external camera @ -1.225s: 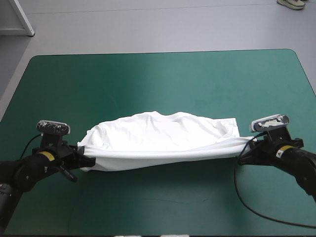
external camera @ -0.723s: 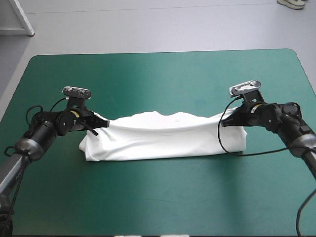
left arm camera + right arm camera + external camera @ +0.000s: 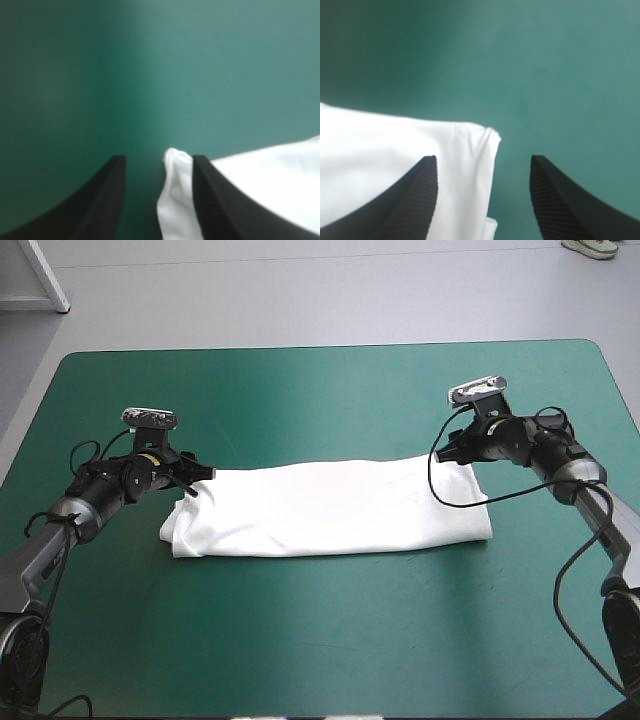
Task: Fold the cloth
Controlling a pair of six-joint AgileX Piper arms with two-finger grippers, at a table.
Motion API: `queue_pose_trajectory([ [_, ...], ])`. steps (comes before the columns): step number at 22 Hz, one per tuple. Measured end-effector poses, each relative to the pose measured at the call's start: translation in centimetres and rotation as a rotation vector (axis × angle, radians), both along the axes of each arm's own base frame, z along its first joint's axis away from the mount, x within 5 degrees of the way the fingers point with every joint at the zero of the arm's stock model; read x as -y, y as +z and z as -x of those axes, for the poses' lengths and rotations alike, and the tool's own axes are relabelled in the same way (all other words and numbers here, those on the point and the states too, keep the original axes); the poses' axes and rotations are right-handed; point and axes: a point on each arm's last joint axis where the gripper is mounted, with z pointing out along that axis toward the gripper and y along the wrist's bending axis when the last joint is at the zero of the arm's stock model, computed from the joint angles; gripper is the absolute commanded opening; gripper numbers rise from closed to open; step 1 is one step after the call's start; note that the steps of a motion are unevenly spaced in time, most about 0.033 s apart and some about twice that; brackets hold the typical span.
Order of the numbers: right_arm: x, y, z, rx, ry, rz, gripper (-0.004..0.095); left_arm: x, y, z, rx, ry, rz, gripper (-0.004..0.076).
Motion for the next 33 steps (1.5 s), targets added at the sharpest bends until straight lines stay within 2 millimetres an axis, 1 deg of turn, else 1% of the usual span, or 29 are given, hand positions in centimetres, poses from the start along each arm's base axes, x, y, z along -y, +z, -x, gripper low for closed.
queue_pose_trajectory([
  [3, 0.5, 1.1, -0.5, 0.034, -0.017, -0.005, 0.0554, -0.1, 0.3, -0.2, 0.014, 0.003, 0.001, 0.0522],
  [5, 1.0, 1.6, -0.6, 0.025, -0.028, -0.002, 0.0504, -0.1, 0.4, -0.1, 0.006, 0.003, 0.002, 0.0519],
  [7, 1.7, 1.8, -0.4, 0.0, -0.044, 0.002, 0.0462, 0.1, 1.4, 0.3, 0.011, -0.004, 0.006, 0.0505],
  [8, 2.1, 2.1, -0.1, -0.01, -0.055, -0.004, 0.0448, 0.5, 2.2, 0.6, 0.021, -0.019, 0.007, 0.0465],
  [9, 2.7, 2.8, 0.6, -0.01, -0.073, -0.024, 0.044, 1.4, 3.1, 1.2, 0.038, -0.055, 0.005, 0.0433],
  [10, 3.1, 3.2, 0.9, -0.007, -0.085, -0.038, 0.0434, 2.0, 3.5, 1.6, 0.04, -0.083, 0.002, 0.0382],
  [12, 4.0, 4.1, 2.1, 0.009, -0.112, -0.072, 0.0421, 4.0, 4.1, 2.5, 0.036, -0.167, 0.007, 0.0252],
  [13, 4.4, 4.5, 2.7, 0.019, -0.124, -0.086, 0.0411, 5.0, 4.2, 2.9, 0.031, -0.203, 0.02, 0.0145],
  [14, 4.9, 4.5, 3.5, 0.018, -0.137, -0.098, 0.0402, 6.6, 4.2, 3.4, 0.024, -0.259, 0.03, 0.0068],
  [15, 5.4, 4.7, 4.1, 0.023, -0.149, -0.108, 0.0393, 7.6, 4.2, 3.8, 0.019, -0.291, 0.049, 0.0023],
  [17, 6.2, 4.3, 5.6, 0.013, -0.173, -0.125, 0.0379, 10.1, 4.0, 4.5, 0.016, -0.368, 0.073, 0.0024],
  [18, 6.8, 3.7, 7.1, -0.006, -0.19, -0.143, 0.0377, 12.3, 3.6, 5.0, 0.016, -0.419, 0.1, 0.0024],
  [19, 7.0, 3.4, 7.8, -0.009, -0.195, -0.155, 0.0378, 13.2, 3.2, 5.1, 0.011, -0.432, 0.12, 0.0024],
  [20, 7.2, 3.2, 9.0, -0.012, -0.199, -0.179, 0.038, 14.4, 2.3, 5.1, -0.01, -0.435, 0.159, 0.0024],
  [21, 7.1, 3.1, 9.4, -0.014, -0.197, -0.191, 0.0404, 14.9, 1.7, 5.0, -0.03, -0.429, 0.179, 0.0024],
  [22, 6.9, 2.9, 9.9, -0.02, -0.19, -0.215, 0.0426, 15.6, 0.5, 4.7, -0.071, -0.406, 0.216, 0.0024],
  [23, 6.8, 2.8, 10.0, -0.025, -0.185, -0.227, 0.0471, 15.8, -0.1, 4.4, -0.091, -0.395, 0.224, 0.0024],
  [24, 6.7, 2.6, 10.0, -0.032, -0.181, -0.246, 0.0478, 16.2, -1.1, 4.1, -0.125, -0.382, 0.245, 0.0024],
  [28, 6.5, 2.2, 9.5, -0.033, -0.173, -0.278, 0.0478, 17.5, -2.1, 3.1, -0.16, -0.407, 0.318, 0.0021],
  [30, 6.5, 1.7, 9.0, -0.039, -0.175, -0.285, 0.0479, 18.2, -3.0, 2.6, -0.193, -0.408, 0.356, 0.0021],
  [32, 6.5, 0.7, 8.3, -0.073, -0.172, -0.293, 0.0478, 18.8, -4.5, 2.2, -0.241, -0.419, 0.371, 0.0021],
  [33, 6.5, -0.2, 7.8, -0.101, -0.169, -0.299, 0.0478, 19.0, -5.8, 2.0, -0.278, -0.425, 0.369, 0.002],
])
